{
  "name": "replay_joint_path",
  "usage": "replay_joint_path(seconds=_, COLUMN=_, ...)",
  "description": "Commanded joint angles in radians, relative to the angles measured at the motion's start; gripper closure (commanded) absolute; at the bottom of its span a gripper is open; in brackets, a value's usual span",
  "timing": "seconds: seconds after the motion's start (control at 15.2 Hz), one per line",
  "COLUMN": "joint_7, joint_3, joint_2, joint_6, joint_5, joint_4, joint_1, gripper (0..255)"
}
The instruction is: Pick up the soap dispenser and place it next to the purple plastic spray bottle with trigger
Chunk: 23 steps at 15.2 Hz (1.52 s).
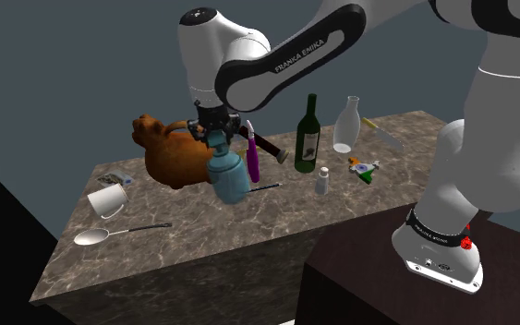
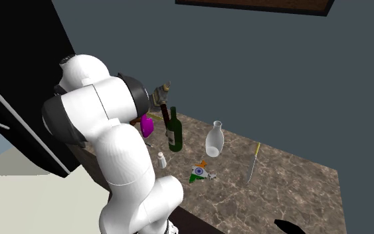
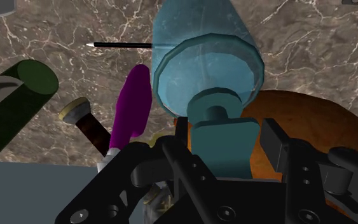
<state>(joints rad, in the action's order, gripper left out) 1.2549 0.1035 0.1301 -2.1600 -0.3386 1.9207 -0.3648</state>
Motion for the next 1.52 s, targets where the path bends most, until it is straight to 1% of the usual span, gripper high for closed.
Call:
replay_joint_path(seconds=0.0, joint_7=0.007, joint_3=-0.002, joint_2=0.005, joint_6=-0.026, joint_5=-0.006, joint_4=0.020, joint_1=0.001, gripper=255)
replay_joint_path(seconds=0.26, joint_7=0.029, joint_3=-0.005, joint_2=0.029, joint_6=-0.079, joint_5=-0.022, joint_4=0.052, joint_1=0.001, gripper=255)
replay_joint_path(seconds=0.79, joint_7=0.029, joint_3=-0.005, joint_2=0.029, joint_6=-0.079, joint_5=-0.022, joint_4=0.052, joint_1=0.001, gripper=255)
replay_joint_path(seconds=0.86, joint_7=0.029, joint_3=-0.005, joint_2=0.029, joint_6=-0.080, joint_5=-0.023, joint_4=0.053, joint_1=0.001, gripper=0)
replay_joint_path(seconds=1.19, joint_7=0.029, joint_3=-0.005, joint_2=0.029, joint_6=-0.079, joint_5=-0.022, joint_4=0.052, joint_1=0.001, gripper=0)
replay_joint_path(seconds=1.45, joint_7=0.012, joint_3=0.010, joint_2=-0.034, joint_6=0.028, joint_5=0.006, joint_4=0.009, joint_1=-0.011, gripper=0)
